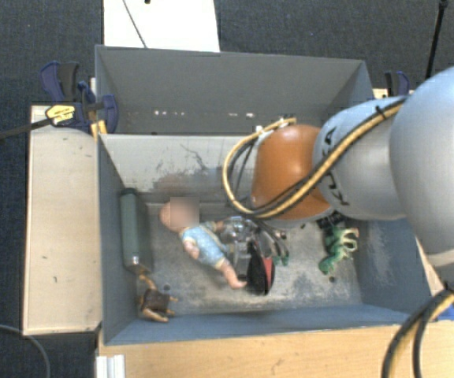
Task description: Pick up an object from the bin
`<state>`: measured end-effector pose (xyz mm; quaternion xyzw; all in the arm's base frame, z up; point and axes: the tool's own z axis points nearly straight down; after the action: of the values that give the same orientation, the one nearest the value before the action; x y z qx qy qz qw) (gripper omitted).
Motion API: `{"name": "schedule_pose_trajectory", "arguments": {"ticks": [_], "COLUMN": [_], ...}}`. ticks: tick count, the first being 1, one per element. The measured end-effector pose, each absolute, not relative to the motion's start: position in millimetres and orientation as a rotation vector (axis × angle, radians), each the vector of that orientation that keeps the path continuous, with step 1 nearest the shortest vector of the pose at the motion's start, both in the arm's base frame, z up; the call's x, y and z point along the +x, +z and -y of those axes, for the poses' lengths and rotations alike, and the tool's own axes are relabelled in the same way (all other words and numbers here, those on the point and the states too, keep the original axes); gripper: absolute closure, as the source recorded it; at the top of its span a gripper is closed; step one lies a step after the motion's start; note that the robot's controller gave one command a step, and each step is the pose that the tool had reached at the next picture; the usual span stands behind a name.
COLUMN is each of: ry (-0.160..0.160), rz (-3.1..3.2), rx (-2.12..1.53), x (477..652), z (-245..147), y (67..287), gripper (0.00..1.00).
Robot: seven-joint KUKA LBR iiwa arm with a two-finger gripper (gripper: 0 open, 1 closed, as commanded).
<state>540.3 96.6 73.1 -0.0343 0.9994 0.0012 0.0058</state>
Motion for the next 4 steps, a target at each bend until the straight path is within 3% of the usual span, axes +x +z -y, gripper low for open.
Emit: {"name": "schedule_pose_trajectory", "arguments": {"ticks": [2, 4], "ry": [0.001, 0.000], "rz": [-3.139, -3.143], "rx": [-0.107, -0.104], "x": [538.3, 537.7], "z": [-96, -96], "y": [80, 124], "gripper": [1.00, 1.00]}}
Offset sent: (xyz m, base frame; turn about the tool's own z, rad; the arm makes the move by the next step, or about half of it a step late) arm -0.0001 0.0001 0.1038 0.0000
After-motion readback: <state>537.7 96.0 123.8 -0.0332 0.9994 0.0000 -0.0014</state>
